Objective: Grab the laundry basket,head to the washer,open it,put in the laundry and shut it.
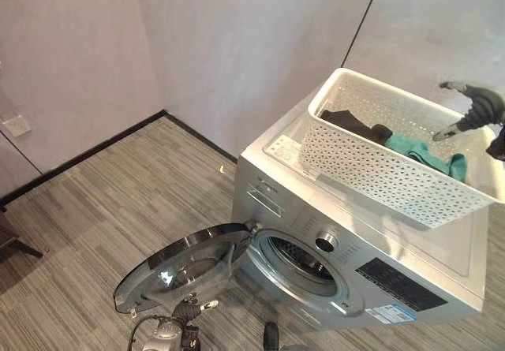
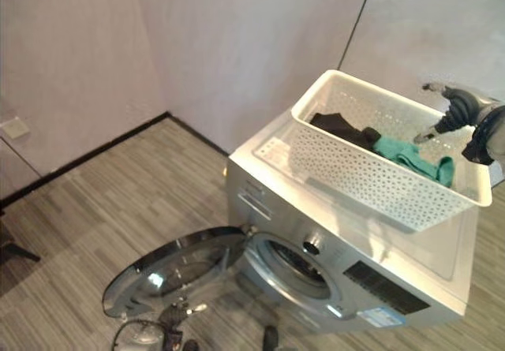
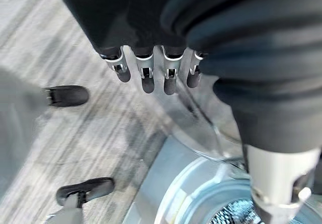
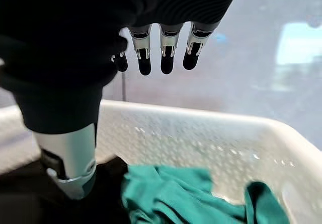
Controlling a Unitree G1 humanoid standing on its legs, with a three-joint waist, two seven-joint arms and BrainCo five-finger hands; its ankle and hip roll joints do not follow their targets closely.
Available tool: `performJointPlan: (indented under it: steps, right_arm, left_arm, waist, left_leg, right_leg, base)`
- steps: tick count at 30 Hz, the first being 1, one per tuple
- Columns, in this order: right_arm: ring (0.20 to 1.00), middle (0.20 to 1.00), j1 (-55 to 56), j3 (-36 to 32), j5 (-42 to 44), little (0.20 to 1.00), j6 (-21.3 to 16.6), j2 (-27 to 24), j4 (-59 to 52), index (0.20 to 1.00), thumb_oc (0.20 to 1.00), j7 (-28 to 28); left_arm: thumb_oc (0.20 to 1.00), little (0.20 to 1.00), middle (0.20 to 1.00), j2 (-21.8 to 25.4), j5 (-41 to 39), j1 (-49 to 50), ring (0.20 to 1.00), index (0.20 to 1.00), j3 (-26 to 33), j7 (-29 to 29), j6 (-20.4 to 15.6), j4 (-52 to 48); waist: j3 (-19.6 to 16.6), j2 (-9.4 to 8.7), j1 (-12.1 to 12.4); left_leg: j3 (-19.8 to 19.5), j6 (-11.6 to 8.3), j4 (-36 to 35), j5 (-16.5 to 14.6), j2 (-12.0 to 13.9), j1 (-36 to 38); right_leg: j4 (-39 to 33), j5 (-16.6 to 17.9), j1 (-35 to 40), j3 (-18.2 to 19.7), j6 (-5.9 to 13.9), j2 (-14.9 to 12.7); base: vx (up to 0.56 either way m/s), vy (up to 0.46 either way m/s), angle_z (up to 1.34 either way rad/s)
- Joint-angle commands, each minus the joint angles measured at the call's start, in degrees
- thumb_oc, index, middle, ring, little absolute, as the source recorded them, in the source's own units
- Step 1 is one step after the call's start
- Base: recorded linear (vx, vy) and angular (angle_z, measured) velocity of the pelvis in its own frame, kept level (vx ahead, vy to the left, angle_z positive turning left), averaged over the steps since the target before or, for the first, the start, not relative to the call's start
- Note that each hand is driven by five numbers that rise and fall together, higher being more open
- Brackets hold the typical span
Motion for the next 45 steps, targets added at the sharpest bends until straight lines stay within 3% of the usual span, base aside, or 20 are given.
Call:
performJointPlan:
  steps: [1, 14, 28, 36, 42, 43, 44, 45]
  right_arm:
    - [1.0, 1.0, -10.2, 4.0, -1.7, 1.0, -0.7, -0.4, 3.1, 1.0, 1.0, 0.7]
    - [1.0, 1.0, -18.4, 10.3, -0.3, 1.0, -0.9, 5.7, 12.9, 1.0, 1.0, 0.8]
    - [1.0, 1.0, -19.5, 8.9, -1.8, 1.0, -0.6, 13.2, 22.4, 1.0, 1.0, -1.2]
    - [1.0, 1.0, -9.6, 5.2, -1.9, 1.0, -0.1, 17.5, 25.3, 1.0, 1.0, 1.0]
    - [1.0, 1.0, -3.5, 5.4, -2.0, 1.0, 1.4, 19.5, 20.3, 1.0, 1.0, 5.8]
    - [0.316, 0.316, -2.9, 5.9, -1.6, 0.316, 1.7, 19.2, 18.5, 0.316, 0.316, 7.0]
    - [0.2, 0.2, -2.4, 6.2, -1.4, 0.2, 1.7, 19.2, 18.1, 0.2, 0.2, 7.7]
    - [0.2, 0.2, -2.1, 6.6, -1.0, 0.2, 1.6, 19.0, 17.6, 0.2, 0.2, 8.1]
  left_arm:
    - [1.0, 1.0, 1.0, 2.8, -2.6, -3.0, 1.0, 1.0, -0.5, -0.6, -2.5, 1.1]
    - [1.0, 1.0, 1.0, 3.7, -6.0, -3.4, 1.0, 1.0, -2.8, -0.6, -3.9, -2.6]
    - [1.0, 1.0, 1.0, 3.0, -9.5, -3.5, 1.0, 1.0, -3.3, -0.6, -3.5, -1.9]
    - [1.0, 1.0, 1.0, 3.1, -8.8, -3.4, 1.0, 1.0, -4.7, -0.9, -3.5, -3.4]
    - [1.0, 1.0, 1.0, 3.2, -7.9, -3.6, 1.0, 1.0, -5.5, -1.0, -3.3, -3.7]
    - [1.0, 1.0, 1.0, 3.1, -7.8, -3.6, 1.0, 1.0, -5.7, -1.0, -3.4, -3.5]
    - [1.0, 1.0, 1.0, 2.9, -7.7, -3.6, 1.0, 1.0, -5.8, -1.1, -3.4, -3.2]
    - [1.0, 1.0, 1.0, 2.9, -7.7, -3.5, 1.0, 1.0, -6.0, -1.2, -3.4, -3.2]
  waist:
    - [3.1, -1.82, 2.0]
    - [7.0, -1.94, 3.3]
    - [7.6, -1.89, 5.4]
    - [9.9, -1.9, 6.9]
    - [11.4, -1.18, 7.0]
    - [11.4, -1.11, 6.9]
    - [11.4, -0.94, 6.8]
    - [11.4, -0.81, 6.7]
  left_leg:
    - [-0.3, 0.51, 1.8, -4.6, 0.8, 1.1]
    - [-1.3, -0.7, 2.0, -2.4, 2.3, -3.8]
    - [-4.2, -1.18, 1.6, -1.0, 3.1, -6.0]
    - [-5.8, -1.2, 2.1, -0.4, 3.4, -8.2]
    - [-5.8, -1.27, 1.7, 0.5, 3.3, -9.6]
    - [-5.6, -1.3, 1.4, 0.6, 3.3, -9.5]
    - [-5.5, -1.33, 1.2, 0.6, 3.3, -9.4]
    - [-5.5, -1.32, 1.1, 0.6, 3.3, -9.3]
  right_leg:
    - [5.2, -6.8, -1.3, 2.1, 1.26, -1.0]
    - [4.4, -6.6, -5.0, 1.0, 0.16, 0.7]
    - [3.7, -7.6, -5.1, -2.1, -0.9, 1.6]
    - [4.1, -7.9, -6.2, -3.3, -1.21, 2.1]
    - [3.8, -7.5, -7.7, -3.2, -1.08, 2.0]
    - [3.7, -7.4, -7.8, -3.2, -1.04, 2.0]
    - [3.7, -7.3, -7.7, -3.1, -1.03, 1.9]
    - [3.7, -7.3, -7.7, -3.0, -1.05, 1.9]
  base:
    - [0.01, -0.054, -0.01]
    - [0.01, -0.052, 0.03]
    - [0.02, -0.046, 0.17]
    - [-0.01, -0.036, 0.13]
    - [-0.02, -0.003, 0.03]
    - [0.0, 0.0, 0.0]
    - [0.0, 0.0, 0.0]
    - [0.0, 0.0, 0.0]
